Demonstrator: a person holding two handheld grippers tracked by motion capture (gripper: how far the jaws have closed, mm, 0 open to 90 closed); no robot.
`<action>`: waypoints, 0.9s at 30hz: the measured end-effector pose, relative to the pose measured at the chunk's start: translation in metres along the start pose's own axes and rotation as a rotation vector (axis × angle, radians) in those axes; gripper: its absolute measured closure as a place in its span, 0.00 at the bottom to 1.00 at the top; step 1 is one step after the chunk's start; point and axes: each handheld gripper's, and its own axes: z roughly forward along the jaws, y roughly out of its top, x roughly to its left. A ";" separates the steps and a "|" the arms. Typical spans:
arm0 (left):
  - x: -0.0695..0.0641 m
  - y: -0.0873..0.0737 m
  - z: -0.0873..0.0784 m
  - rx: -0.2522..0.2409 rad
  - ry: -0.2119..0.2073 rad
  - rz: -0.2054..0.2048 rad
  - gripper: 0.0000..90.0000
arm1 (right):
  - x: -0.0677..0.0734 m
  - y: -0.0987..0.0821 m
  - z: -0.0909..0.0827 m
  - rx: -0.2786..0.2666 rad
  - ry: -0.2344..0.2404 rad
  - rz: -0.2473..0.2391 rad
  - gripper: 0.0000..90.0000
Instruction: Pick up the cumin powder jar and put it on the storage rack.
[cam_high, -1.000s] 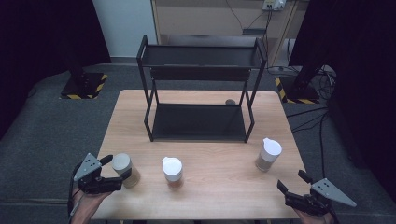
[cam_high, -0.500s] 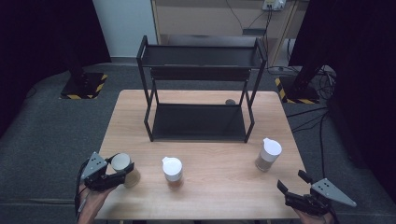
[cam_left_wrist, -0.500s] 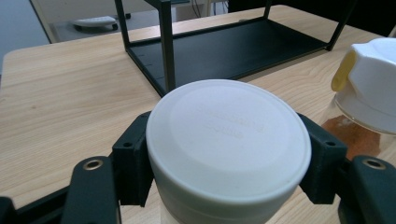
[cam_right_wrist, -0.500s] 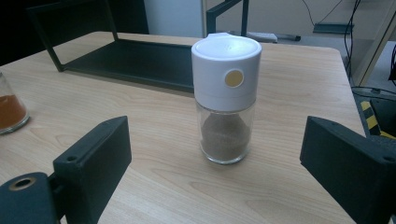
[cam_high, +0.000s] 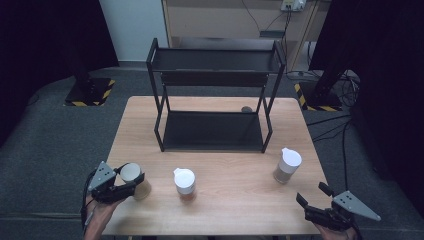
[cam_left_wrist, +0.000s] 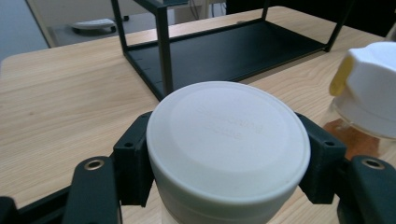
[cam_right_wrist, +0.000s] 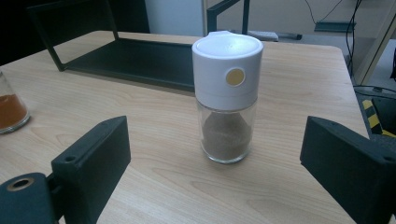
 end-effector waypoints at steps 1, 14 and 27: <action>0.001 0.002 0.000 0.001 -0.007 -0.002 0.37 | 0.000 0.000 0.000 -0.001 0.000 0.002 0.09; 0.005 0.034 0.008 0.000 -0.076 0.040 0.36 | -0.002 -0.001 -0.001 -0.010 0.002 0.019 0.07; 0.012 0.074 0.023 0.030 -0.165 0.096 0.37 | -0.003 -0.002 0.000 -0.012 0.015 0.017 0.08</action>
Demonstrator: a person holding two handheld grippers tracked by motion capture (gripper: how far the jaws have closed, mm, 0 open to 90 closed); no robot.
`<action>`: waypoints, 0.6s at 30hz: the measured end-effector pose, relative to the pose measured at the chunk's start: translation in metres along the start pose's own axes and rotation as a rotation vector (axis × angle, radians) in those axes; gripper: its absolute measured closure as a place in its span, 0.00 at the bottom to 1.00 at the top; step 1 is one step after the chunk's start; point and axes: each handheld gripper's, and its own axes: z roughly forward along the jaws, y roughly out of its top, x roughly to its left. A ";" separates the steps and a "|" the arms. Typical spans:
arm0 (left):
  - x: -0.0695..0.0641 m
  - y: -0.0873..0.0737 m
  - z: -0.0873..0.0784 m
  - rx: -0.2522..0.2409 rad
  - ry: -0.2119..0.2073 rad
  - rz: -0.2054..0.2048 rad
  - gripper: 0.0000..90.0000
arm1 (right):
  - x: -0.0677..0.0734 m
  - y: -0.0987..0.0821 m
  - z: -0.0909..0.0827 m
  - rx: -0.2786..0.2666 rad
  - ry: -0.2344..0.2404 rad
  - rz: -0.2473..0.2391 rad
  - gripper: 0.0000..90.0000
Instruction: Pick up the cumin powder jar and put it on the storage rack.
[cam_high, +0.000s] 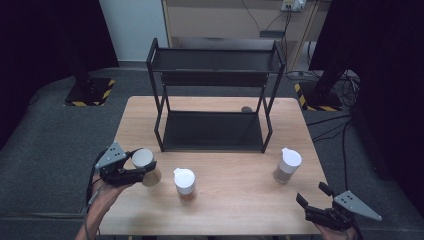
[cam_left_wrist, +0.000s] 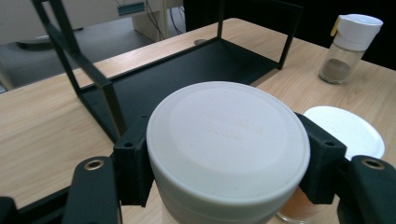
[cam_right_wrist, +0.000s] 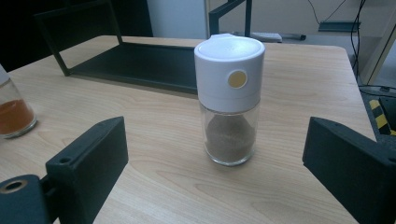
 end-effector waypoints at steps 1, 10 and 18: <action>0.000 0.003 0.002 0.003 -0.001 0.007 0.36 | 0.000 0.000 0.000 -0.001 -0.001 -0.001 0.08; 0.005 0.028 0.019 0.008 -0.045 0.037 0.36 | 0.000 0.000 0.000 -0.001 0.003 -0.003 0.08; 0.009 0.045 0.037 0.018 -0.069 0.056 0.37 | -0.001 0.000 0.000 -0.001 0.006 -0.003 0.08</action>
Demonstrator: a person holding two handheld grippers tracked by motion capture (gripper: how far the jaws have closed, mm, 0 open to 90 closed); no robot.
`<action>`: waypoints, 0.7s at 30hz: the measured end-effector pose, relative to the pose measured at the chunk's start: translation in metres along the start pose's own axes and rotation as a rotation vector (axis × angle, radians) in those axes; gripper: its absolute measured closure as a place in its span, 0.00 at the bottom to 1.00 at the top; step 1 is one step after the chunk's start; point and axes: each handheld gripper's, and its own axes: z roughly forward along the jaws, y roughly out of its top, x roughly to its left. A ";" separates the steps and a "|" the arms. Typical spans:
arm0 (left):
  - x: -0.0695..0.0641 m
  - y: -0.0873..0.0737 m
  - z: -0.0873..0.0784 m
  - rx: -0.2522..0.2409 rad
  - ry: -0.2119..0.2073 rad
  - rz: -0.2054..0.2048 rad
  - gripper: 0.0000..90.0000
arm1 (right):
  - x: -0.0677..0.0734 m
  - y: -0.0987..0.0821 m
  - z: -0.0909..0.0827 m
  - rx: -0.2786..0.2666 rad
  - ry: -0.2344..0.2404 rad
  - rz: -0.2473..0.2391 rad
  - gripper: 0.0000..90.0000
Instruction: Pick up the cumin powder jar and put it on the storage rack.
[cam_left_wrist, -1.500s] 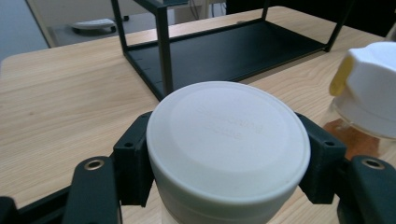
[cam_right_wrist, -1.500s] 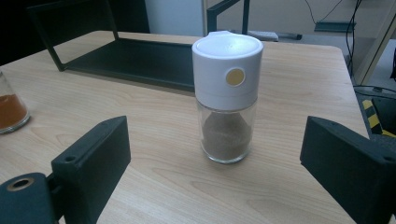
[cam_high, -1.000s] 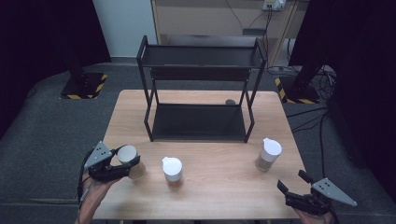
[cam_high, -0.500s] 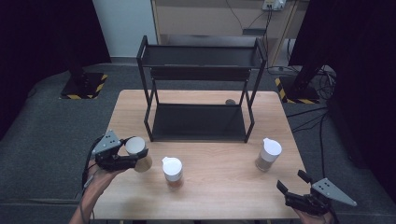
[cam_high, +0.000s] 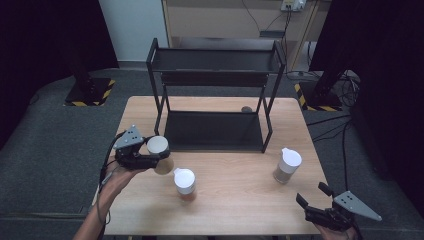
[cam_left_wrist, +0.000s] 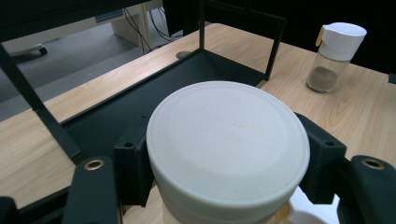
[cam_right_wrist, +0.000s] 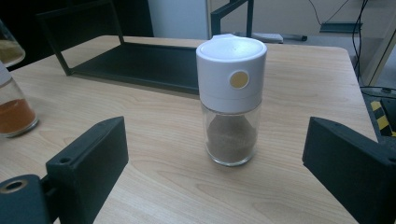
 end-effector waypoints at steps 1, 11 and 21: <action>0.001 0.002 0.002 0.001 -0.003 -0.001 0.37 | 0.000 0.000 0.000 0.000 0.001 0.000 0.08; 0.009 0.022 0.026 0.012 -0.011 0.005 0.37 | -0.001 0.000 0.000 0.002 0.005 0.000 0.08; 0.013 0.034 0.056 0.004 0.007 -0.014 0.37 | -0.001 0.000 0.000 0.002 0.009 0.003 0.08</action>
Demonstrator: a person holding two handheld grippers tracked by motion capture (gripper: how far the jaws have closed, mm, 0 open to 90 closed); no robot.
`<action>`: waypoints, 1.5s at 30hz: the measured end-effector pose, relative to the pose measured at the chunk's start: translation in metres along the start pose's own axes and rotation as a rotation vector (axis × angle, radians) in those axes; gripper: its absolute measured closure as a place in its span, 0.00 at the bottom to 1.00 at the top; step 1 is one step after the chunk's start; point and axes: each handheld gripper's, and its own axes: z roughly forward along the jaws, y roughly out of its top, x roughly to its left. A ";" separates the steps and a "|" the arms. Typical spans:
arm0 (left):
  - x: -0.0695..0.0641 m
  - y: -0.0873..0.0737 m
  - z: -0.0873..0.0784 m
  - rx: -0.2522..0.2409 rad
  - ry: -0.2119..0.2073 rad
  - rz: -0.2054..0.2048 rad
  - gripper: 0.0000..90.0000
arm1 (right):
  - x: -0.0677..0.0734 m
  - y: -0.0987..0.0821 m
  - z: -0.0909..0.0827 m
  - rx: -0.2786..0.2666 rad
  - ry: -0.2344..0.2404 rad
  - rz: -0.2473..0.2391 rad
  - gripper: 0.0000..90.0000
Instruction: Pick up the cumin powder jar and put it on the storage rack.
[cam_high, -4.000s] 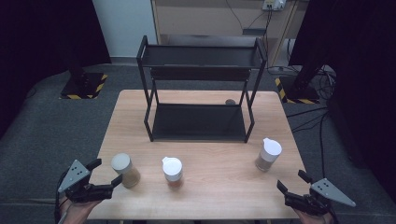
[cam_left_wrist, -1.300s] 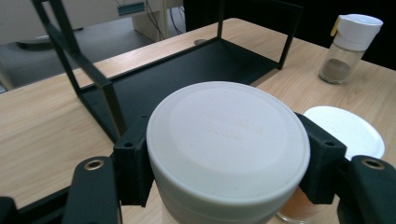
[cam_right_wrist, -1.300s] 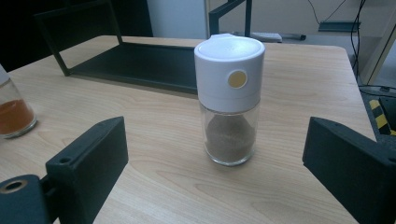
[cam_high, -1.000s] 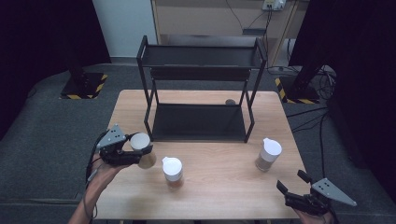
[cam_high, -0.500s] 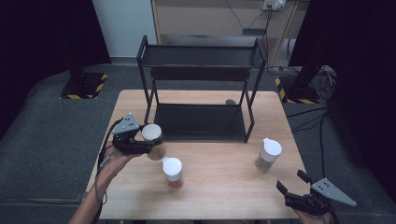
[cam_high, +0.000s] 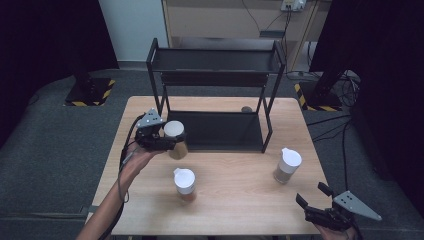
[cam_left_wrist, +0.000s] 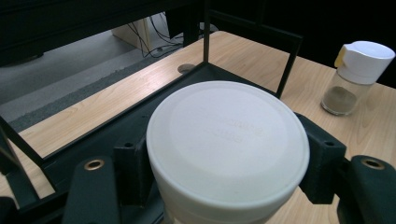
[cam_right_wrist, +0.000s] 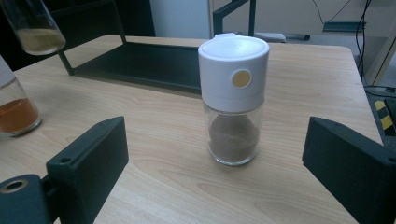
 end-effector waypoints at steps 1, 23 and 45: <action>0.000 0.001 0.003 0.000 0.000 -0.002 0.37 | 0.000 0.000 0.000 0.000 0.000 0.000 0.08; 0.000 0.015 0.065 -0.001 0.170 -0.076 0.37 | -0.002 0.000 0.000 0.000 0.011 0.005 0.08; 0.009 -0.001 0.095 0.017 0.261 -0.113 0.37 | -0.003 -0.001 0.000 0.000 0.012 0.007 0.08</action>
